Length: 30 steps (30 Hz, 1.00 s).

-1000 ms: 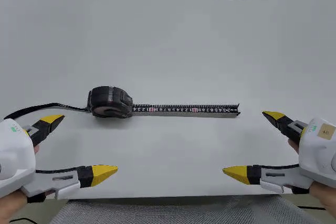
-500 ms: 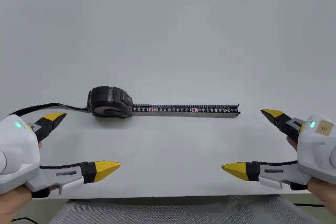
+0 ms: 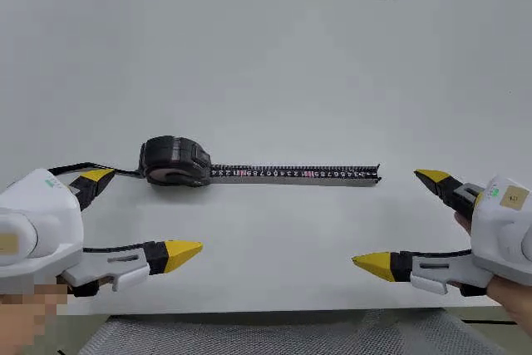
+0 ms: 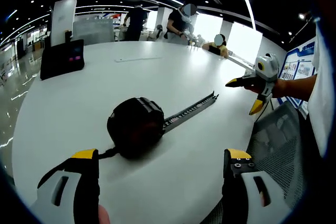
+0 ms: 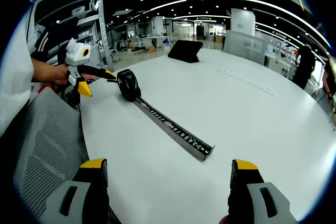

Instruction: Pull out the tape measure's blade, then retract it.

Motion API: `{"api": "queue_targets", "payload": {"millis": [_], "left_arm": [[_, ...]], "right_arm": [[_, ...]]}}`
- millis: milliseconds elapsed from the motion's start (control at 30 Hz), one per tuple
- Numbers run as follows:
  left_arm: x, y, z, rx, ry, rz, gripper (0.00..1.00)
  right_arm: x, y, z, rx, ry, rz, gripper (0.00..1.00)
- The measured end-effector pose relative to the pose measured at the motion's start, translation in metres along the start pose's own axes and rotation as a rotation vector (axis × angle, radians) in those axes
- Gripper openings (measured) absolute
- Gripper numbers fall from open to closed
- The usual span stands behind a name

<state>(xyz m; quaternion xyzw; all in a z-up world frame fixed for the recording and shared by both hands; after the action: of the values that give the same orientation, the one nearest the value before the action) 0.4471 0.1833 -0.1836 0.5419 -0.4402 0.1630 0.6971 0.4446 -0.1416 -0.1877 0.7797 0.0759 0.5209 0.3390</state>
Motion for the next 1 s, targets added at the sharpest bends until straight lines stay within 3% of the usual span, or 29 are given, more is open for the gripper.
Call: {"api": "queue_targets", "payload": {"millis": [433, 767, 1000], "left_arm": [[0.006, -0.015, 0.005, -0.002, 0.046, -0.007, 0.96], [0.012, -0.022, 0.005, -0.008, 0.123, 0.011, 0.95], [0.017, -0.026, 0.008, -0.011, 0.132, 0.023, 0.95]], "right_arm": [[0.002, 0.002, 0.007, -0.004, 0.010, -0.006, 0.96], [0.001, 0.005, 0.011, -0.015, 0.013, -0.009, 0.96], [0.002, 0.005, 0.011, -0.017, 0.014, -0.007, 0.95]]}}
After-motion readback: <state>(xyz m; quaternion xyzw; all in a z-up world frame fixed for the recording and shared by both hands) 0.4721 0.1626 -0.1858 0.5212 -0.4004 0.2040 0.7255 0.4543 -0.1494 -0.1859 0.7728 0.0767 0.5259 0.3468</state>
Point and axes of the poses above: the centre of the closed fingertips' face, and the gripper's own axes: y roughly backward along the fingers, z roughly to its right, x roughly out of its top, the point moved 5 cm from there along y, roughly backward along the fingers, and after that the axes turned 15 degrees about x, right-handed, at the moved point
